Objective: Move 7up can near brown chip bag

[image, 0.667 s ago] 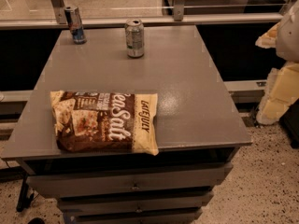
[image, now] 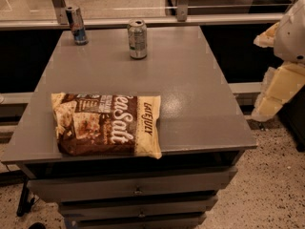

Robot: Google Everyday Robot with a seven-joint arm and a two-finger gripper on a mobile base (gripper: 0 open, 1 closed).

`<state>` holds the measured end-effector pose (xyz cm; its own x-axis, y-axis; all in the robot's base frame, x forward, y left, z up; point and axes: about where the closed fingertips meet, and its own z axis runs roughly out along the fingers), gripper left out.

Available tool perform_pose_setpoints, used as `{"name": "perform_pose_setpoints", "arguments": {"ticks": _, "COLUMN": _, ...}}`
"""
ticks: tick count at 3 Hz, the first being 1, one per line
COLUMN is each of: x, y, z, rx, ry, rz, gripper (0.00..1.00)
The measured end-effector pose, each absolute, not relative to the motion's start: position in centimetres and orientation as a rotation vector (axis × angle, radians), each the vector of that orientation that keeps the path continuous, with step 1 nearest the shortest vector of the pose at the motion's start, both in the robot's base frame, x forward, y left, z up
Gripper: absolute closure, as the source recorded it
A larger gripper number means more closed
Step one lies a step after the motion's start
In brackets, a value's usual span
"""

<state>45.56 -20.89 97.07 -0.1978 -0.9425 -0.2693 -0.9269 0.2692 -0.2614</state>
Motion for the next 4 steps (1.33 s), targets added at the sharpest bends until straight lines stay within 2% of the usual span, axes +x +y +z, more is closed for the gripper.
{"name": "perform_pose_setpoints", "arguments": {"ticks": 2, "x": 54.7, "y": -14.6, "z": 92.4, "rx": -1.56, "ry": 1.945, "rz": 0.169, "gripper": 0.0}}
{"name": "perform_pose_setpoints", "arguments": {"ticks": 4, "x": 61.5, "y": -4.9, "z": 91.2, "rx": -1.3, "ry": 1.75, "rz": 0.434, "gripper": 0.0}}
